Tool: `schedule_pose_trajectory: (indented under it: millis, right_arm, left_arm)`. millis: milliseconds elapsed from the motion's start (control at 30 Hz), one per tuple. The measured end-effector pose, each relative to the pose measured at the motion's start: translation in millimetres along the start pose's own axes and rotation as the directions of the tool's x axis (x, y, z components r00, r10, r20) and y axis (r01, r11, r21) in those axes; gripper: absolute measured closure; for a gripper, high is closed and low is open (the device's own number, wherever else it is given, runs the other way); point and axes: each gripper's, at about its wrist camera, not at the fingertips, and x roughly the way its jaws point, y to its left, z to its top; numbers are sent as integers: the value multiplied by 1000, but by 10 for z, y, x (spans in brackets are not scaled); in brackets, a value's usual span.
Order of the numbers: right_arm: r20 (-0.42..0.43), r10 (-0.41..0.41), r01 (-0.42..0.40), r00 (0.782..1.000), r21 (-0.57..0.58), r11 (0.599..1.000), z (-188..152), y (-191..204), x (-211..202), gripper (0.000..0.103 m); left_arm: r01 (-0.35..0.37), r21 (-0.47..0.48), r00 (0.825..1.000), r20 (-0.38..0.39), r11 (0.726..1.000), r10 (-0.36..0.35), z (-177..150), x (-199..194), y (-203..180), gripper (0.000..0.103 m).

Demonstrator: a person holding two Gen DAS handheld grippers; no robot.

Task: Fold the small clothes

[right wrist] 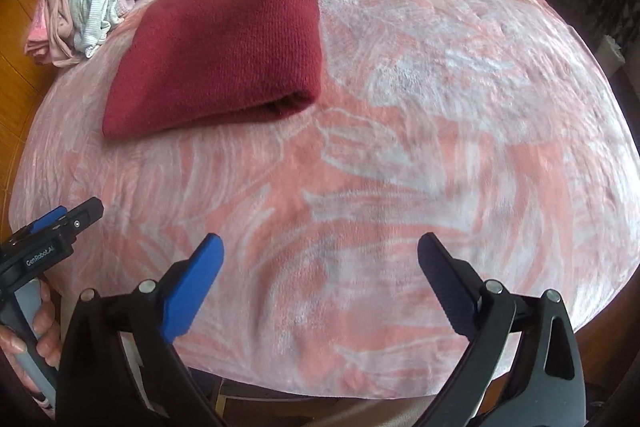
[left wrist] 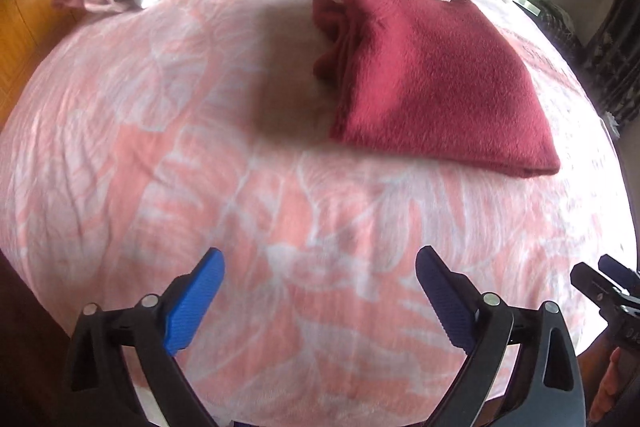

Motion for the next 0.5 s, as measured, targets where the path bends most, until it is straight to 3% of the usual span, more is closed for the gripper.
schedule_pose_trajectory:
  millis: [200, 300, 500]
  right_arm:
    - [-29, -27, 26, 999, -13, 1000, -148, 71, 146, 6]
    - [6, -11, 11, 1000, -29, 1000, -97, 146, 6, 6]
    - [88, -61, 67, 994, -64, 996, 35, 294, -376, 6]
  left_arm:
    - [-29, 11, 998, -55, 1000, 29, -172, 145, 25, 6]
    - [-33, 27, 999, -17, 999, 34, -131, 12, -2, 6]
    - [-38, 53, 995, 91, 998, 33, -35, -448, -100, 4]
